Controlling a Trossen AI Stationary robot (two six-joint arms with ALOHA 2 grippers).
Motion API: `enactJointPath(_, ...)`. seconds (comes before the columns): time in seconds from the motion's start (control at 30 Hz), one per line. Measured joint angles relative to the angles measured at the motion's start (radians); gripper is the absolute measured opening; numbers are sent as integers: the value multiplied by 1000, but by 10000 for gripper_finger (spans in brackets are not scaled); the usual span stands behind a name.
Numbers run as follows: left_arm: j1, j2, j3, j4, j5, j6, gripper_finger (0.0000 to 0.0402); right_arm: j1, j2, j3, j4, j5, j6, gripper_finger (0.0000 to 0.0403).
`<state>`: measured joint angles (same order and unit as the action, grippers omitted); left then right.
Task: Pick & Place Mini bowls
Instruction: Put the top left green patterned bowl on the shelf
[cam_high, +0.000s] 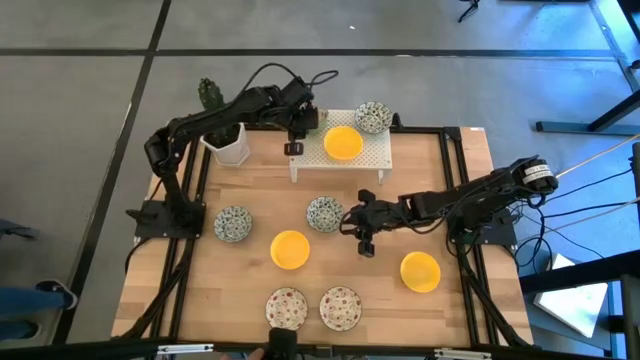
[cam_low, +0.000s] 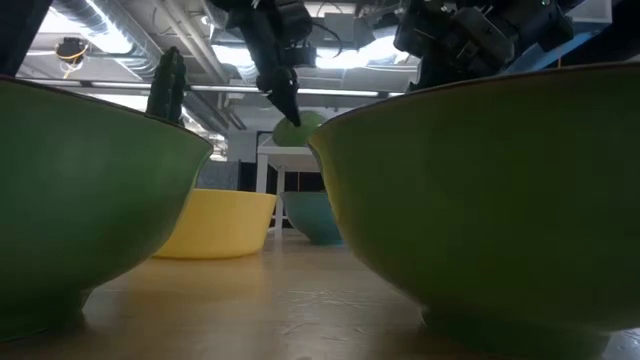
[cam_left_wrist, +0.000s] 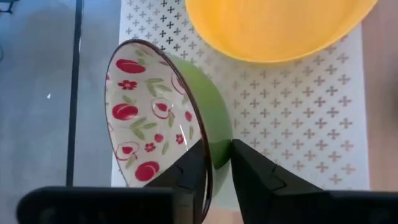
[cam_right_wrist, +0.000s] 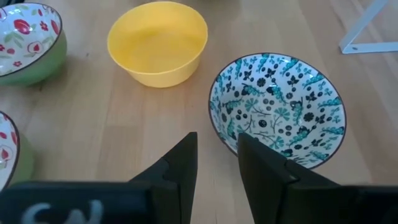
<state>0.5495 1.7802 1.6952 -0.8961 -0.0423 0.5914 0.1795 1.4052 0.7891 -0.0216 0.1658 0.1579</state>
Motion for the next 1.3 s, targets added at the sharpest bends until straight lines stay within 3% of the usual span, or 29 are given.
enactJointPath(0.37, -16, 0, -37, -21, -71, 36, 112, 0, 0, 0, -9, 0, 18, 115)
enactJointPath(0.7, -92, 0, -37, -13, -275, 98, 114, 0, 0, 0, -9, 0, 18, 115)
enactJointPath(1.07, -109, 0, -37, -8, -266, 15, 114, 1, 0, 0, -66, 80, 20, 115)
enactJointPath(1.3, -150, 12, -38, -30, -403, 40, 114, 1, 0, 0, -67, 80, 22, 115)
